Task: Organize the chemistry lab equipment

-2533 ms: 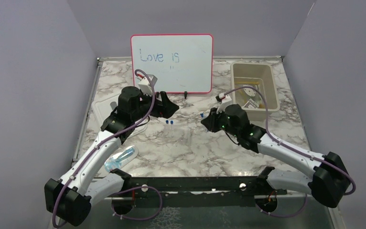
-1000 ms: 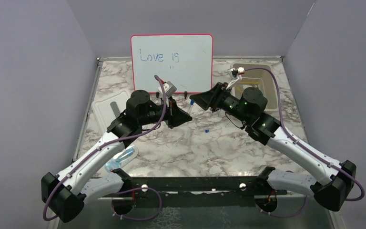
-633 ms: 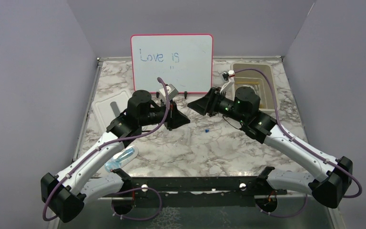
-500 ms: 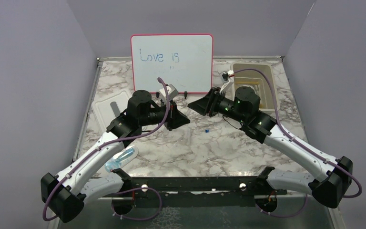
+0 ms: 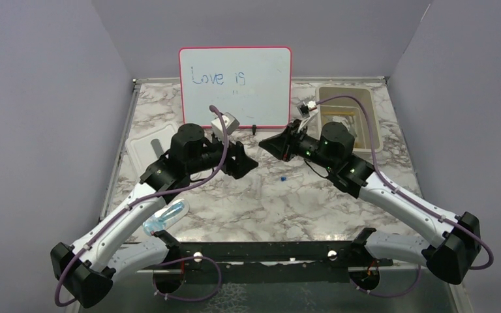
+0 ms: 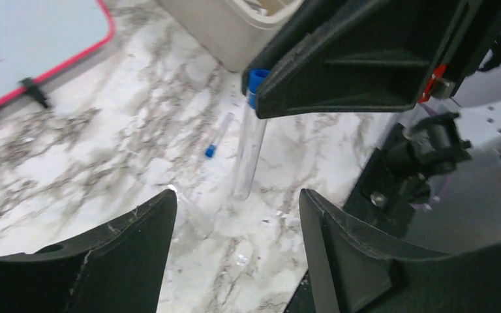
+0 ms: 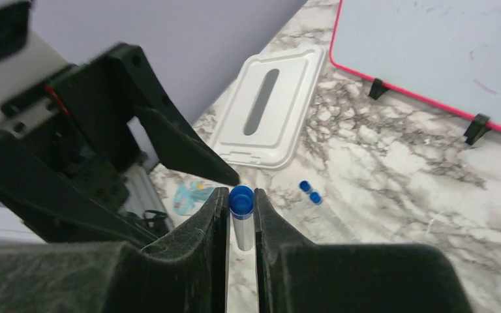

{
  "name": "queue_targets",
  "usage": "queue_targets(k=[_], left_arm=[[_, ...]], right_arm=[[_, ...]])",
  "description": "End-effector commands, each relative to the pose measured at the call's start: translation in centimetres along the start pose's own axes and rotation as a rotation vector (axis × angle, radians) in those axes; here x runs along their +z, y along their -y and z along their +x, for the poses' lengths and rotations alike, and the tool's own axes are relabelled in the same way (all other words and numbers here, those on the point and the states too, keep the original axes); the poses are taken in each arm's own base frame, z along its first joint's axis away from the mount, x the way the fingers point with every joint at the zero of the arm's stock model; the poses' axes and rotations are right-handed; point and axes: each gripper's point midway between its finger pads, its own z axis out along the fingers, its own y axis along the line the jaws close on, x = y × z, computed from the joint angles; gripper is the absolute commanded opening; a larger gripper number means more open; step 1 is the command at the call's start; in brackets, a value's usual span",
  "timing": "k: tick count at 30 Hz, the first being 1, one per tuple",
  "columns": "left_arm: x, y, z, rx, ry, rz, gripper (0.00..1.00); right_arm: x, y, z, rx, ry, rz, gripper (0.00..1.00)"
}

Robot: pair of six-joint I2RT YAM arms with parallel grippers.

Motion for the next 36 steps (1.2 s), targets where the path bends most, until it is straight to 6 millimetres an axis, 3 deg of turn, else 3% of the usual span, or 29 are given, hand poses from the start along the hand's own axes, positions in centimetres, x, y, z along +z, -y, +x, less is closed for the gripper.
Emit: queue_targets(k=[1,7,13,23,36], left_arm=[[-3.4,-3.6,-3.2,0.064,0.131,-0.300,0.74],[-8.4,-7.8,-5.2,0.012,0.310,-0.639,0.76],[-11.3,-11.0,-4.4,-0.015,0.360,-0.865,0.77],[-10.9,-12.5,-2.9,-0.034,0.301,-0.927,0.77],[-10.6,-12.9,-2.5,-0.043,0.284,-0.924,0.77]], right_arm=[[1.3,1.7,-0.2,-0.232,0.064,0.001,0.14],[3.3,3.7,2.4,-0.386,0.055,0.003,0.14],[4.4,4.0,5.3,-0.524,0.114,0.004,0.15],[7.3,4.6,10.8,-0.619,0.095,-0.050,0.14],[8.6,6.8,13.3,-0.580,0.105,-0.012,0.15]])
